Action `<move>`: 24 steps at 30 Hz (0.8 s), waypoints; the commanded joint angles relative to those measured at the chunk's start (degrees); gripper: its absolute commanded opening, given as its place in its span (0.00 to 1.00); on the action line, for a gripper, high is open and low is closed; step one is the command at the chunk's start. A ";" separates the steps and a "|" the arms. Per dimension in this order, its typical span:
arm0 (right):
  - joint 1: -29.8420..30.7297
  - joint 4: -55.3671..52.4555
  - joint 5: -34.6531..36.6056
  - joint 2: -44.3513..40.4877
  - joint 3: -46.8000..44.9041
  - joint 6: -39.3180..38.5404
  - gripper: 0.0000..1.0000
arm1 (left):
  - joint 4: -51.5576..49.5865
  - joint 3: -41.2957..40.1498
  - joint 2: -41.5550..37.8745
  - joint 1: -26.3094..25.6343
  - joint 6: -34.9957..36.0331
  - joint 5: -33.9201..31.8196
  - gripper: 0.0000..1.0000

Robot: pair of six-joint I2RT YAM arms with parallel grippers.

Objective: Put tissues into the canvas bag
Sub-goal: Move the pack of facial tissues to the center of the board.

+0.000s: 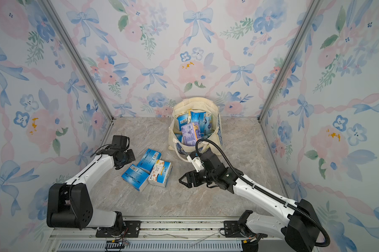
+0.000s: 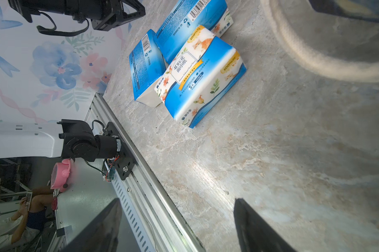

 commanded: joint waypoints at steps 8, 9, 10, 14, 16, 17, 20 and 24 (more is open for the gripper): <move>0.63 -2.10 1.37 -0.71 0.62 -2.38 0.84 | 0.05 -1.71 4.03 -3.42 -1.71 6.75 0.08; 0.61 -2.04 1.20 -0.34 0.68 -2.35 0.84 | 0.17 -1.79 4.64 -4.28 -1.84 7.51 0.07; 0.65 -1.89 1.17 -0.06 0.57 -2.22 0.84 | 0.38 -1.88 5.18 -5.07 -1.97 7.99 0.07; 0.64 -1.43 1.27 0.46 -0.23 -1.84 0.84 | 2.37 -2.71 6.71 -7.75 -3.00 11.23 0.07; 0.61 -1.45 1.33 0.93 -0.57 -1.64 0.84 | 3.36 -2.77 7.31 -9.30 -3.60 12.88 0.06; 0.62 -1.40 1.39 1.12 -0.74 -1.61 0.85 | 3.47 -2.45 7.72 -9.98 -3.76 12.83 0.06; 0.62 -1.86 1.53 2.14 -0.86 -1.16 0.85 | 3.84 -1.17 8.93 -12.68 -4.09 13.49 0.05; 0.61 -1.53 1.70 3.15 -1.31 -0.62 0.85 | 4.33 0.42 10.21 -14.74 -4.20 15.77 0.05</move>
